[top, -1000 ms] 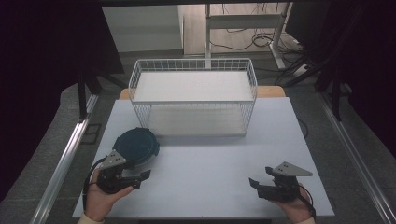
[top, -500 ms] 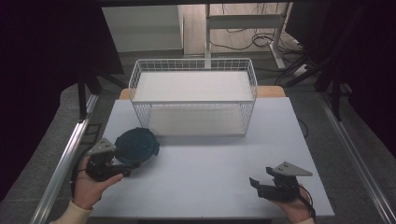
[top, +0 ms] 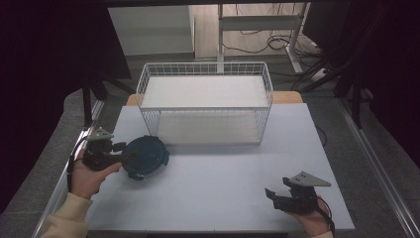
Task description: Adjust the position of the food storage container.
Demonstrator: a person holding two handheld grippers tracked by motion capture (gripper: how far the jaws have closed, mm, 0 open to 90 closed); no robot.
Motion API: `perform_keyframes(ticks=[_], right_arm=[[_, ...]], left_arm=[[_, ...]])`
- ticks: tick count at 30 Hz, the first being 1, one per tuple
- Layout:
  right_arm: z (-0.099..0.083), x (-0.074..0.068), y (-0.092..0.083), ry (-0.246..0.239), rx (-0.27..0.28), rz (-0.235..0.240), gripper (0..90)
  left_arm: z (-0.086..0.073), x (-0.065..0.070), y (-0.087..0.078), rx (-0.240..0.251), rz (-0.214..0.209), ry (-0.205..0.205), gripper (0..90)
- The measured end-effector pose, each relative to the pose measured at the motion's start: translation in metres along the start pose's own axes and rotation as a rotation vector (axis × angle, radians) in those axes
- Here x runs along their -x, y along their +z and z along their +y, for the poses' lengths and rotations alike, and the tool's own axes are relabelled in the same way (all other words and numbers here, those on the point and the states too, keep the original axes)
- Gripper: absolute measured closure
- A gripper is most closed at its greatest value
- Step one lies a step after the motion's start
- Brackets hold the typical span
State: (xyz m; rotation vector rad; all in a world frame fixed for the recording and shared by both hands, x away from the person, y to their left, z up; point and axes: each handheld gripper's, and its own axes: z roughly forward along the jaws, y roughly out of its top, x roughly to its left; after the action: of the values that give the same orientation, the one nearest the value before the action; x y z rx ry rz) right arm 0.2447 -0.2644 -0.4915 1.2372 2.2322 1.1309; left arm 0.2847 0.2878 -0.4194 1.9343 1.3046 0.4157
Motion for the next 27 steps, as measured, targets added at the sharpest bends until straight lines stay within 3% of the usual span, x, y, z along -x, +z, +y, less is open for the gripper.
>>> perform_keyframes(ticks=[9, 21, 27], right_arm=[[0.000, 0.001, 0.000, 0.001, -0.004, -0.006, 22.0], [-0.001, 0.002, 0.002, 0.001, -0.016, -0.013, 22.1], [-0.002, 0.002, 0.003, 0.003, -0.019, -0.016, 22.1]], left_arm=[[0.014, -0.031, 0.012, -0.040, 0.055, -0.021, 53.6], [0.022, -0.062, 0.048, -0.132, 0.101, -0.038, 86.1], [0.022, -0.073, 0.068, -0.182, 0.129, -0.039, 90.0]])
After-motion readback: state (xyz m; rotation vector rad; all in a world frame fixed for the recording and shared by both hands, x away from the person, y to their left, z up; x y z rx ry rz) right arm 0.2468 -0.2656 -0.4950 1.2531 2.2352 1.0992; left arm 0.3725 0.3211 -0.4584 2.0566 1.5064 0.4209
